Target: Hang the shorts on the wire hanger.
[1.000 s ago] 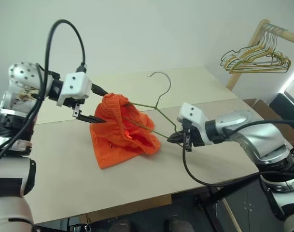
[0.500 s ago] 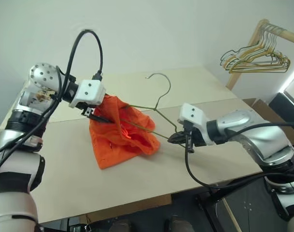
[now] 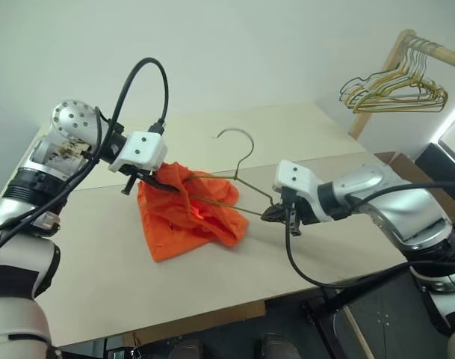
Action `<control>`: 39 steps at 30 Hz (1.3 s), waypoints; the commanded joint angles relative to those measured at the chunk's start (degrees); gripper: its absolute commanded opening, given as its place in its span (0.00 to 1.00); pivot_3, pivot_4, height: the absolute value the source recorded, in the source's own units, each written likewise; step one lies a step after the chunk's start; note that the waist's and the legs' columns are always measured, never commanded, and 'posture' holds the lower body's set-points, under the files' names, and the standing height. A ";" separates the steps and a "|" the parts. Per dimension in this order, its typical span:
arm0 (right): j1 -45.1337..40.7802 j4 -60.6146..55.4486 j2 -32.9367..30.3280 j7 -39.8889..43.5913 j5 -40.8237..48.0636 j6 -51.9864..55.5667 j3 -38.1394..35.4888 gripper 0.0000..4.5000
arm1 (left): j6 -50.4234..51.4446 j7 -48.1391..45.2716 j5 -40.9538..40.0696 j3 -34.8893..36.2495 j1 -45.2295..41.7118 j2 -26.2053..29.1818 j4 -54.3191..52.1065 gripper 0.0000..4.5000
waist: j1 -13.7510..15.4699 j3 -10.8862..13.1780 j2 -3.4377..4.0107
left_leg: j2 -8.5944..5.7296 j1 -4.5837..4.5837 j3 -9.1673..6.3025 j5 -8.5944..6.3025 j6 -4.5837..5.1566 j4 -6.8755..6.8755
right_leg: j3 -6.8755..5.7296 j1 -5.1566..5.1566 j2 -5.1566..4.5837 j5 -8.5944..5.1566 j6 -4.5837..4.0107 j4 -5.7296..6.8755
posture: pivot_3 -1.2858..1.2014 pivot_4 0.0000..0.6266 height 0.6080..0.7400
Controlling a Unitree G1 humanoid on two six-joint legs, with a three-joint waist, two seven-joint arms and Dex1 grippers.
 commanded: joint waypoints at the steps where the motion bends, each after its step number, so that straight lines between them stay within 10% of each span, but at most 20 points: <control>1: -3.09 0.66 -0.38 0.40 -0.18 -0.94 -2.11 0.00 | -1.36 -0.84 -0.64 -1.83 -2.05 -0.45 -0.54 0.02 | 0.06 0.00 0.00 | 0.00 0.00 0.00 -0.01 0.01 0.00 | 0.00 0.00 0.00 0.00 0.00 -0.01 | 0.52 0.00 1.00; 10: 0.07 -2.02 -1.94 0.40 -2.04 -7.26 -3.79 0.00 | 0.66 -0.84 1.11 3.10 -1.80 -4.32 1.58 0.02 | 0.03 -0.01 -0.01 | -0.03 -0.03 0.02 -0.03 0.04 0.03 | -0.02 0.00 -0.02 0.00 0.01 -0.04 | 0.52 0.00 1.00; 24: 11.93 -5.47 -9.16 -2.68 0.70 -3.81 -16.84 0.97 | 8.21 -0.77 4.07 10.84 2.57 -5.67 0.33 0.02 | -0.34 -0.01 -0.01 | -0.02 0.04 0.04 -0.03 0.04 0.05 | 0.03 0.02 -0.03 -0.03 0.05 -0.04 | 0.51 0.00 1.00; 35: 23.11 -13.17 -8.14 -2.29 16.41 0.67 -49.48 0.99 | 12.29 3.08 9.31 15.27 1.72 -10.76 5.00 0.02 | -0.13 -0.03 -0.04 | -0.04 0.00 0.01 -0.06 0.09 0.04 | 0.00 0.05 -0.03 -0.02 0.05 -0.06 | 0.49 0.00 1.00; 39: 32.90 -21.99 -6.56 -1.25 21.61 -0.77 -49.48 0.99 | 14.04 4.56 10.53 16.59 0.18 -12.79 6.80 0.02 | -0.20 -0.10 -0.15 | -0.03 0.12 -0.02 -0.07 0.12 0.05 | 0.01 0.17 -0.03 -0.02 0.05 -0.12 | 0.49 0.00 1.00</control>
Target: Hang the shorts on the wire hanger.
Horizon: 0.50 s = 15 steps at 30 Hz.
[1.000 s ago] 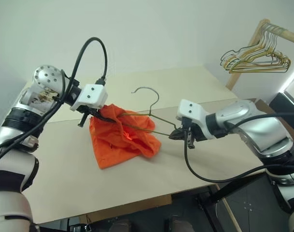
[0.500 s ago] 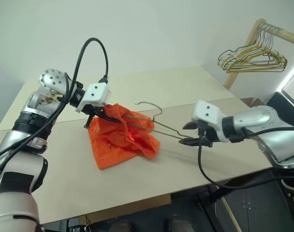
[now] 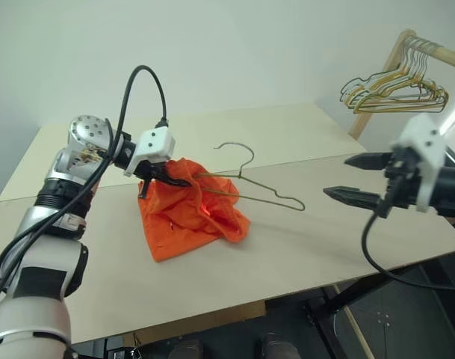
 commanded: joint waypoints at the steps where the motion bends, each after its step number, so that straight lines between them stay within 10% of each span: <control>1: 5.87 -7.46 0.48 -1.54 1.94 -1.28 4.33 0.99 | 1.42 1.56 0.67 3.12 -3.27 -0.97 1.02 0.02 | -0.15 -0.01 -0.02 | 0.00 0.02 0.02 -0.02 0.03 0.02 | 0.02 0.01 -0.01 0.00 0.00 -0.01 | 0.49 0.00 1.00; 9: 8.35 6.32 15.18 -23.43 -22.74 -14.95 37.66 0.99 | 1.43 1.26 2.42 4.55 -6.29 -2.55 4.37 0.02 | -1.81 -0.23 -0.38 | 0.00 0.11 0.08 -0.10 0.18 0.42 | 0.21 0.04 -0.17 -0.02 0.02 0.22 | 0.50 0.00 1.00; 15: 1.00 22.28 32.23 -32.49 -29.62 -25.28 42.43 0.99 | 1.16 0.77 3.43 5.16 -7.50 -3.04 5.52 0.02 | -2.33 -0.19 -0.32 | -0.02 0.08 0.15 -0.03 0.06 0.40 | 0.29 -0.07 -0.05 -0.02 0.01 0.29 | 0.50 0.00 1.00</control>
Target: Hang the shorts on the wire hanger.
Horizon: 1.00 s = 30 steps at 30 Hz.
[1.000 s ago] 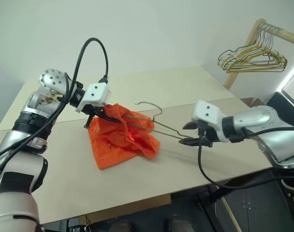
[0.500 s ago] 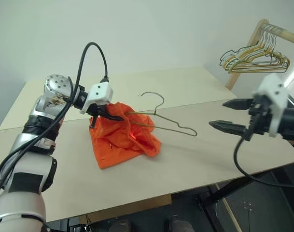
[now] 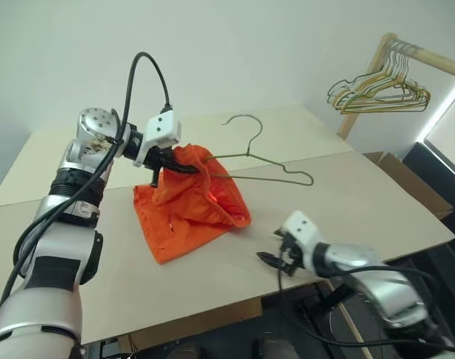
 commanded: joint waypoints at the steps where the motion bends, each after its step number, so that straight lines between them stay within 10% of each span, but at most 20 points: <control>1: -4.70 5.05 4.83 -3.53 -2.54 -7.20 -0.95 0.99 | -0.32 -0.33 0.29 2.03 -2.87 0.10 -0.22 0.02 | -0.14 0.00 0.00 | 0.01 -0.02 0.00 0.00 -0.01 -0.01 | -0.01 -0.02 0.01 0.00 0.00 -0.01 | 0.50 0.00 1.00; 9: -9.70 15.82 10.41 0.12 -4.07 -17.33 0.34 0.85 | -0.43 -0.33 0.98 3.13 -2.35 0.26 -0.46 0.02 | -0.35 0.00 0.00 | -0.04 -0.10 -0.03 0.00 -0.01 -0.25 | -0.17 0.01 0.01 0.01 0.03 -0.07 | 0.51 0.00 1.00; 20: -8.35 14.01 8.43 6.95 0.22 -17.55 -4.72 0.02 | 1.63 0.44 0.23 5.16 1.49 2.10 -4.52 0.02 | -0.80 0.00 0.01 | -0.01 0.02 -0.02 0.04 -0.07 -0.35 | -0.17 0.04 0.02 0.00 0.04 -0.05 | 0.52 0.00 1.00; 30: -7.40 5.44 -8.67 22.22 18.16 2.50 -16.12 0.01 | 5.40 -4.43 -6.70 9.92 11.24 7.04 -15.58 0.02 | -0.38 0.01 0.03 | 0.02 0.00 -0.06 0.03 -0.07 -0.36 | -0.18 0.05 -0.01 0.00 0.04 -0.07 | 0.52 0.00 1.00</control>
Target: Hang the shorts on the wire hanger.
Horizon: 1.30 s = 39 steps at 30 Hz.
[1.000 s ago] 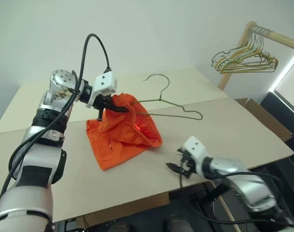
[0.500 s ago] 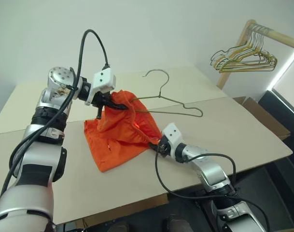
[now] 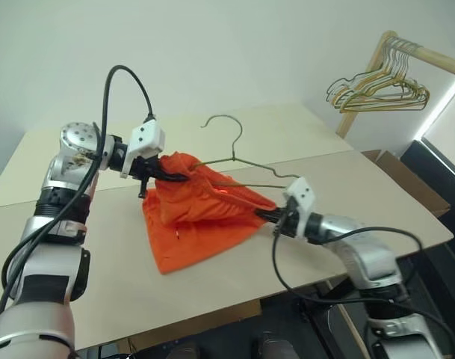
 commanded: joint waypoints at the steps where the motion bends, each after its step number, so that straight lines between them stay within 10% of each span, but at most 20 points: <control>1: 0.51 -1.76 -8.12 7.88 7.74 7.54 -6.29 0.01 | 1.28 -2.25 -4.05 3.69 1.52 4.06 -3.73 0.02 | 0.21 0.00 0.00 | 0.00 0.00 0.00 0.00 0.01 0.01 | 0.01 0.00 0.00 0.00 0.00 0.00 | 0.52 0.00 1.00; 10: -0.48 3.34 -16.42 14.08 13.13 10.59 -9.71 0.01 | 6.02 -2.45 -14.24 4.35 7.58 10.61 -8.49 0.02 | 1.08 0.00 -0.01 | 0.06 0.23 0.09 -0.02 0.04 0.04 | 0.27 0.04 -0.03 0.00 -0.01 -0.06 | 0.52 0.00 1.00; 39: 2.13 6.91 -25.99 24.16 14.37 6.55 -10.70 0.01 | -13.80 4.66 6.48 -3.07 6.36 14.94 6.95 0.02 | 2.97 -0.01 -0.01 | -0.01 0.16 0.08 -0.07 0.13 0.13 | 0.16 0.08 -0.09 0.00 -0.01 -0.13 | 0.52 0.00 1.00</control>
